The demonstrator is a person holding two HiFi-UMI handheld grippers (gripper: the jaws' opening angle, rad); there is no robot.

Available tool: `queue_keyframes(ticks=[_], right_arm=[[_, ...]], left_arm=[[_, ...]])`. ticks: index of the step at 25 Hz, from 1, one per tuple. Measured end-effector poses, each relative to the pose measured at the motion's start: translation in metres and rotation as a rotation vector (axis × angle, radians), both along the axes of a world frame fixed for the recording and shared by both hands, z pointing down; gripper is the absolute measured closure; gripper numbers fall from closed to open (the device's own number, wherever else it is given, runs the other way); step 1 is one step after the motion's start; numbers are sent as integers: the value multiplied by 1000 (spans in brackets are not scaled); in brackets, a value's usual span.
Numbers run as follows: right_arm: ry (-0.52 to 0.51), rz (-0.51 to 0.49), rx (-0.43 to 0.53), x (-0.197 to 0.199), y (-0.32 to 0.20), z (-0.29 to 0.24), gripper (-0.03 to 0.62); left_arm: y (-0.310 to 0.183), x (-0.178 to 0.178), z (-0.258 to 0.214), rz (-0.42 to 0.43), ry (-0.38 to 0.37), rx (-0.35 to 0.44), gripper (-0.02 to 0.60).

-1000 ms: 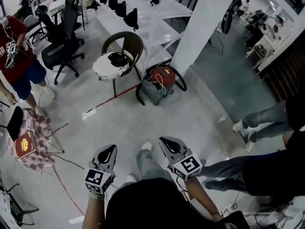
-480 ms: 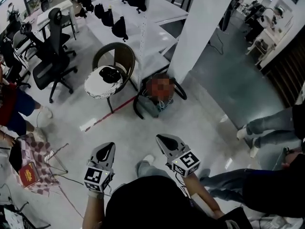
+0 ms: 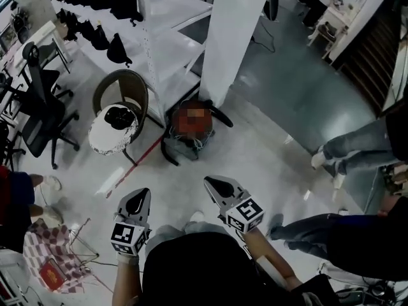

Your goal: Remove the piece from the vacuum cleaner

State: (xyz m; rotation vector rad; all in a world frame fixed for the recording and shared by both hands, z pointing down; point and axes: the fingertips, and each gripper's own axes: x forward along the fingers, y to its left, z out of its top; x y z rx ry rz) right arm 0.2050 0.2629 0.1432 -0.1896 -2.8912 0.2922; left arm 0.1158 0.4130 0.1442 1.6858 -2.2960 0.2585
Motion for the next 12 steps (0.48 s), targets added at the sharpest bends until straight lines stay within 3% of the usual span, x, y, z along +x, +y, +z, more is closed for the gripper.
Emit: queue_keyframes(ticks=[12], right_arm=[[37,250,-42,6,-91,23,566]], left_arm=[[-117,-41,12,221,4,-29,563]])
